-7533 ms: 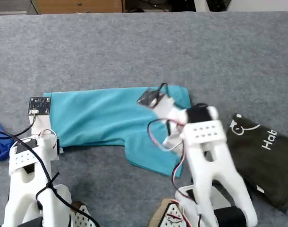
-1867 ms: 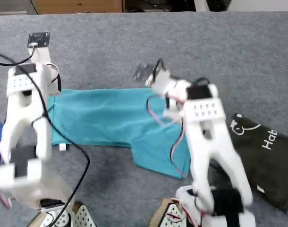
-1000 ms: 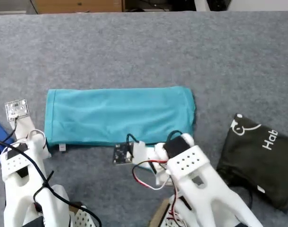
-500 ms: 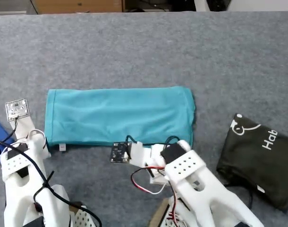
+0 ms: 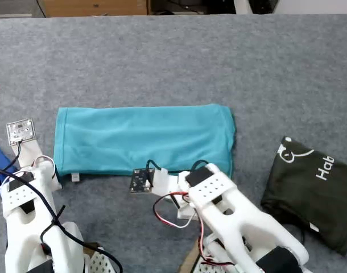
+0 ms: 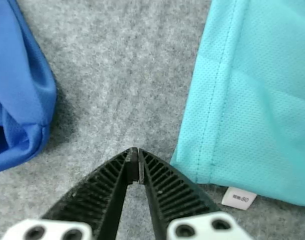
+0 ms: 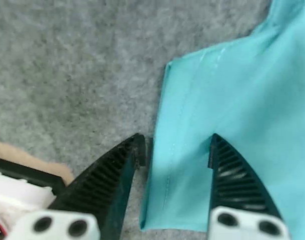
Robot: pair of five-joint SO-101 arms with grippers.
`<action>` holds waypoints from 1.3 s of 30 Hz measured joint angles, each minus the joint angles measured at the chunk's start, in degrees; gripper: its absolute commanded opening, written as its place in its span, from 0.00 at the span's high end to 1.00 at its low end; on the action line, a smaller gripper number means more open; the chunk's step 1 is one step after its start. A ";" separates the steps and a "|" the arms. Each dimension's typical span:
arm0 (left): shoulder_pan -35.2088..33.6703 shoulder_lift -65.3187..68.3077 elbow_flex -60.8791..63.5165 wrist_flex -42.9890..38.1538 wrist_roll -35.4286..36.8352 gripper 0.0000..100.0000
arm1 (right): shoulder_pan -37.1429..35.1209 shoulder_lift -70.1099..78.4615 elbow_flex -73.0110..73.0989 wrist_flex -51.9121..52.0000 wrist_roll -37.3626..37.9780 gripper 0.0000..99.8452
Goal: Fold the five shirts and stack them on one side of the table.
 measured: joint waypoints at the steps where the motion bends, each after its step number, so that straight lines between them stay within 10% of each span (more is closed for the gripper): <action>1: 0.00 0.00 0.00 0.00 0.00 0.98 | 0.00 0.00 0.00 0.00 0.00 0.78; 14: 0.00 0.00 0.00 0.00 0.00 0.98 | 0.26 0.26 -0.70 -1.14 -0.09 0.99; 39: 0.00 0.00 0.00 0.00 0.00 0.98 | 10.81 17.76 -36.40 16.09 2.64 1.00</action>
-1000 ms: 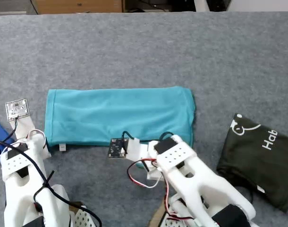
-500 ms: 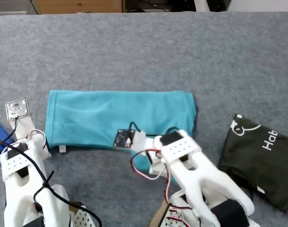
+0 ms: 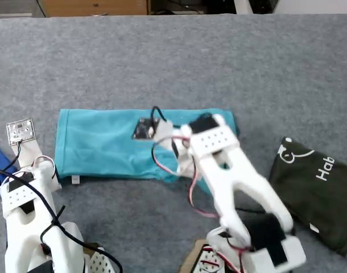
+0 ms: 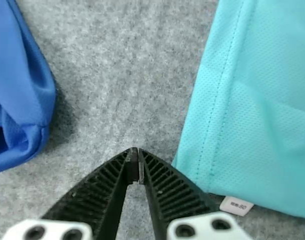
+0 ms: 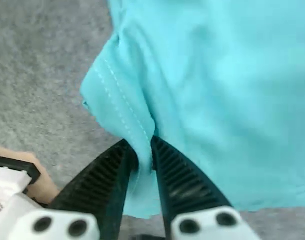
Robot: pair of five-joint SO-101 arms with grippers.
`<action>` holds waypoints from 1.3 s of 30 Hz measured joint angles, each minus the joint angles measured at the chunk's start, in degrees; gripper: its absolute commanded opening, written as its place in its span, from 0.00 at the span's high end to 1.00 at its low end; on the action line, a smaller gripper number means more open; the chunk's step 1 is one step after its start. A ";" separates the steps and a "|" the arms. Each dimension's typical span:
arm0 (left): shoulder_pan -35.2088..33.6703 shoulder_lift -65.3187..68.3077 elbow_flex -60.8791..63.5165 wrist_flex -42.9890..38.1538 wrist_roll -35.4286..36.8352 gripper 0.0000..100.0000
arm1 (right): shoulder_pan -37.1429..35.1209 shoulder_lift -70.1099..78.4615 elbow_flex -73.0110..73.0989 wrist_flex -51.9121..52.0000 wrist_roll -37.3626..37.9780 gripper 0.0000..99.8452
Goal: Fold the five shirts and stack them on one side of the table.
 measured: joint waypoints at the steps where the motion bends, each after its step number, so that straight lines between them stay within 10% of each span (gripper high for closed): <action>1: 0.00 0.00 0.00 0.00 0.00 0.98 | 0.26 1.67 -2.64 0.79 0.53 1.00; 18: 0.00 0.00 0.00 0.00 0.00 0.98 | 4.40 29.98 -39.74 6.51 12.13 0.99; 28: 0.00 0.00 0.00 -0.53 0.00 0.98 | 3.08 30.24 -40.88 6.86 13.01 0.69; 34: 0.00 0.00 0.00 -0.53 0.00 0.98 | 3.16 29.98 -40.88 10.11 13.01 0.75; 39: 0.00 0.00 0.00 -0.53 0.00 0.98 | 3.43 24.44 -40.88 15.30 11.34 1.00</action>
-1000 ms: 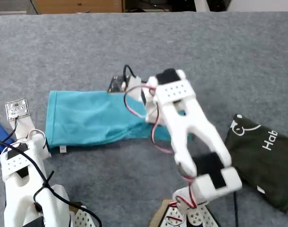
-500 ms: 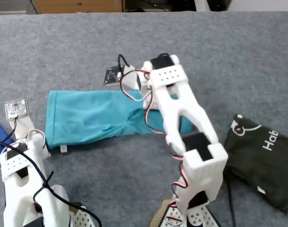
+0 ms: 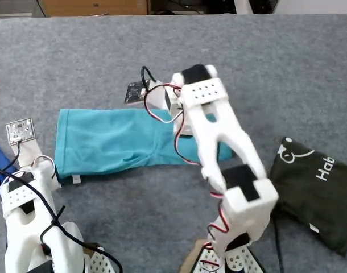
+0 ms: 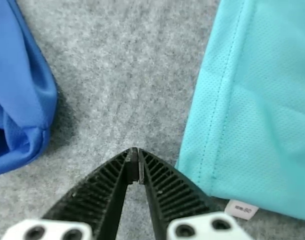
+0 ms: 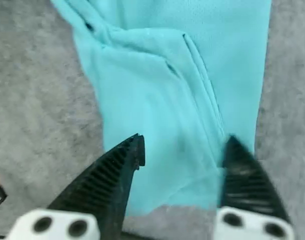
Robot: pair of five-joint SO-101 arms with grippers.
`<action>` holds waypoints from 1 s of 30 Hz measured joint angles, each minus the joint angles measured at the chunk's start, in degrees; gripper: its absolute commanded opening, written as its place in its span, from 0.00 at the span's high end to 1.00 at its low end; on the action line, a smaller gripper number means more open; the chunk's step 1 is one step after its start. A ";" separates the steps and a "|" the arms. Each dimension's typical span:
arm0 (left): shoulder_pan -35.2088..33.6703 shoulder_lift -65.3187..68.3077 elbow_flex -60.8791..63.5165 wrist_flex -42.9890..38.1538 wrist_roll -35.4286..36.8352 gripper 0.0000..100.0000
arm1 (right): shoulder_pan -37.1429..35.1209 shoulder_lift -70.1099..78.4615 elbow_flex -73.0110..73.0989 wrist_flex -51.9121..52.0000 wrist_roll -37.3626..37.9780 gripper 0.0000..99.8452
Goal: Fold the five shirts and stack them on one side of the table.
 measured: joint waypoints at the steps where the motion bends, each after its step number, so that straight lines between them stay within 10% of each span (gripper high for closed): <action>1: 0.00 0.00 0.00 0.00 0.00 0.98 | 0.62 -1.41 0.00 1.05 -0.44 0.98; 15: 0.00 -0.88 -1.32 2.37 0.00 0.98 | 5.10 -14.24 25.05 -9.76 -8.44 1.00; 30: 7.82 17.05 -45.80 39.56 6.86 0.77 | 18.90 -16.35 33.49 -40.97 -38.24 1.00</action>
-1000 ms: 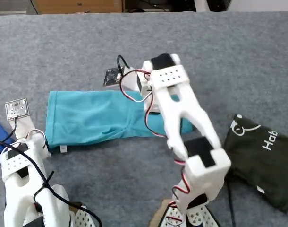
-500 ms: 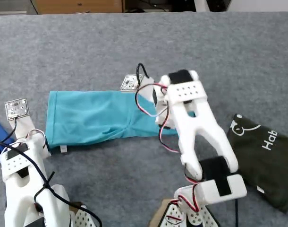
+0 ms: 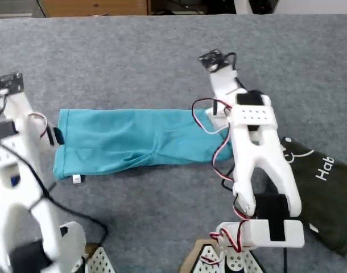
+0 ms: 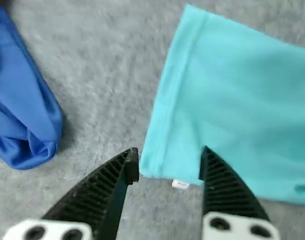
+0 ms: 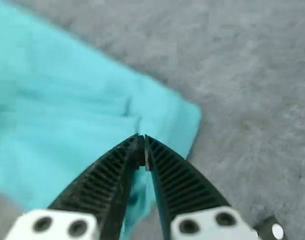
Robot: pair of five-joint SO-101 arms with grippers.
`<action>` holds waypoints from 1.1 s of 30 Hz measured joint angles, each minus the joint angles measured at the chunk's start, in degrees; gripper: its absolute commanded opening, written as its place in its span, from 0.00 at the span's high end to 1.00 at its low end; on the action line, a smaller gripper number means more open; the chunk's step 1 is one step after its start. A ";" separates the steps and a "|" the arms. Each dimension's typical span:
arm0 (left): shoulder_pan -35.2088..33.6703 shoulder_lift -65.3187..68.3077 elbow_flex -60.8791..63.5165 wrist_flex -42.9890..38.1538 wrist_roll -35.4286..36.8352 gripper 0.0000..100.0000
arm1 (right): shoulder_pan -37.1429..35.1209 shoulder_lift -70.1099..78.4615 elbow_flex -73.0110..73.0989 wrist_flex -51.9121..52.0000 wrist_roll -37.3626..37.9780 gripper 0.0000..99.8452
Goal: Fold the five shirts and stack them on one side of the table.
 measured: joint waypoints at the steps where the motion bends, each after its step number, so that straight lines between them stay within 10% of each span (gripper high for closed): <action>1: 0.00 3.43 -2.46 1.14 -0.88 0.77 | 0.26 0.00 1.76 -3.16 -0.97 1.00; 8: 0.09 24.53 -14.77 3.34 -6.33 0.77 | 2.29 -2.55 17.41 -26.99 -3.16 1.00; 33: -0.18 46.33 -19.34 -1.85 -7.30 0.95 | 2.55 -4.92 20.13 -31.30 -3.87 1.00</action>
